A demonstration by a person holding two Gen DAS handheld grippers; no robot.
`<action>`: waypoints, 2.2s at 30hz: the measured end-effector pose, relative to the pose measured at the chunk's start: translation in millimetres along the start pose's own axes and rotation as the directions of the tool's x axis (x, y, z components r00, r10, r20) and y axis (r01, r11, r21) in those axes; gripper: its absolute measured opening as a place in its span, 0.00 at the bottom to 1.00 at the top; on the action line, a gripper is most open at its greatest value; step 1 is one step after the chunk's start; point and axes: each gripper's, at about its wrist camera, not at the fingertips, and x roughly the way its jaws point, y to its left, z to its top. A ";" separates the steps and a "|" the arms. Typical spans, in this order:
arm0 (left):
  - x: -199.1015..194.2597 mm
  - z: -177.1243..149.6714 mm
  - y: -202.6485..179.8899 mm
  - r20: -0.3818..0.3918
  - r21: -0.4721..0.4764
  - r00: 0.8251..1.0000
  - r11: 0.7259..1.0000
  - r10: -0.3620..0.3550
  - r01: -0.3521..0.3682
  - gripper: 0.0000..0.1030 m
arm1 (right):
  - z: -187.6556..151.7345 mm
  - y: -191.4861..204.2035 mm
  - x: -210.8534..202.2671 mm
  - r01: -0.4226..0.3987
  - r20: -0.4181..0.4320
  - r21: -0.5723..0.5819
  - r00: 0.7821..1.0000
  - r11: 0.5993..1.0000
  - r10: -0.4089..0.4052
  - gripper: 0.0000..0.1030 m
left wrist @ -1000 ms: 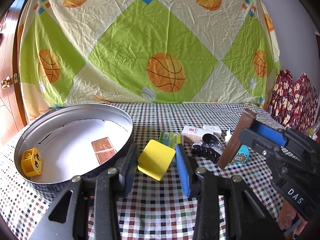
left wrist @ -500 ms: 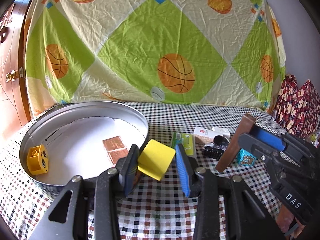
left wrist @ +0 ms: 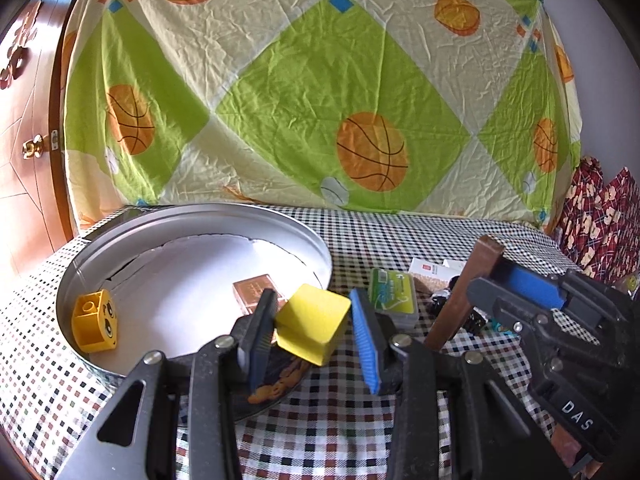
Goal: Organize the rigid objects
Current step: 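Carry the yellow cube with the left tool while the right tool carries the comb over the tin, then open the left tool to drop the cube into the tin while the right tool releases the comb, then move the left tool to the green floss box while the right tool approaches the teal Lego brick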
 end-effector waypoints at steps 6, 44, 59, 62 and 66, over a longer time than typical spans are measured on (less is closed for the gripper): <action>-1.8 2.3 3.6 0.003 -0.003 1.000 1.000 -0.008 0.008 0.36 | 5.6 6.3 1.6 -0.016 0.006 -0.009 1.000 1.000 0.016 0.26; 42.0 37.3 89.1 -0.118 0.002 0.982 0.989 0.150 -0.151 0.36 | 75.5 60.4 129.5 -0.258 -0.197 -0.002 0.947 0.966 0.253 0.26; 49.7 34.5 99.3 -0.121 0.015 0.964 0.972 0.236 -0.236 0.71 | 71.0 28.7 159.8 -0.231 -0.262 0.127 0.930 0.965 0.257 0.60; 40.6 35.1 98.8 -0.100 -0.015 0.968 0.973 0.229 -0.231 0.79 | 63.7 13.7 134.1 -0.212 -0.269 0.104 0.935 0.972 0.233 0.60; 31.6 36.7 85.4 -0.076 -0.029 0.975 0.977 0.210 -0.213 0.82 | 54.3 -7.7 85.3 -0.163 -0.253 0.035 0.953 0.986 0.167 0.62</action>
